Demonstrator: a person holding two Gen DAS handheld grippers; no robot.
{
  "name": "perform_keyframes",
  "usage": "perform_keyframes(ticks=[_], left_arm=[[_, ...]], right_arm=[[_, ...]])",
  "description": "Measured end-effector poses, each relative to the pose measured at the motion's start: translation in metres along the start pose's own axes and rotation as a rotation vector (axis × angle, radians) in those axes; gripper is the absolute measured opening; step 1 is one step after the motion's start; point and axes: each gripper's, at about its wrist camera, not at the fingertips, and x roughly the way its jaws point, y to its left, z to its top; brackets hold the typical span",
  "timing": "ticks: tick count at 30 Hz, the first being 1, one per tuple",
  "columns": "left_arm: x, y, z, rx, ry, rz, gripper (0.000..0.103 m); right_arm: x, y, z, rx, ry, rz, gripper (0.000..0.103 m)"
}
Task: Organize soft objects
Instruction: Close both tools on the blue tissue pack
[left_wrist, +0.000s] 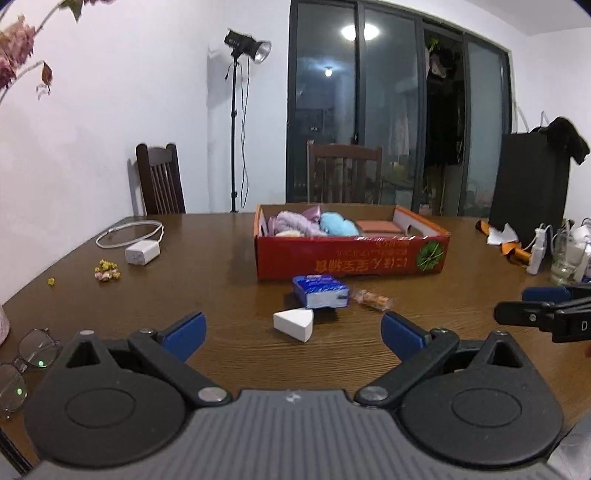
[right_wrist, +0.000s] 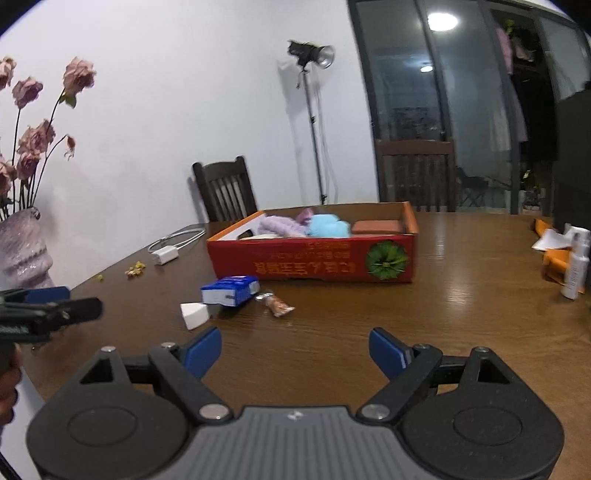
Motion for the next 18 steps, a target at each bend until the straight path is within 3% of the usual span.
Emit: perform_keyframes(ticks=[8, 14, 17, 18], left_arm=[[0.041, 0.035, 0.0, -0.056, 0.064, 0.082, 0.103], [0.062, 0.059, 0.008, -0.089, 0.087, 0.117, 0.103], [0.07, 0.062, 0.008, -0.091, 0.095, 0.111, 0.103], [0.071, 0.062, 0.009, -0.09, 0.097, 0.104, 0.103]], right_arm=[[0.113, 0.049, 0.035, -0.065, 0.088, 0.094, 0.087], [0.188, 0.076, 0.047, -0.048, 0.143, 0.062, 0.084], [0.208, 0.078, 0.045, -0.034, 0.182, 0.045, 0.057], [0.21, 0.076, 0.044, -0.025, 0.183, 0.043, 0.056]])
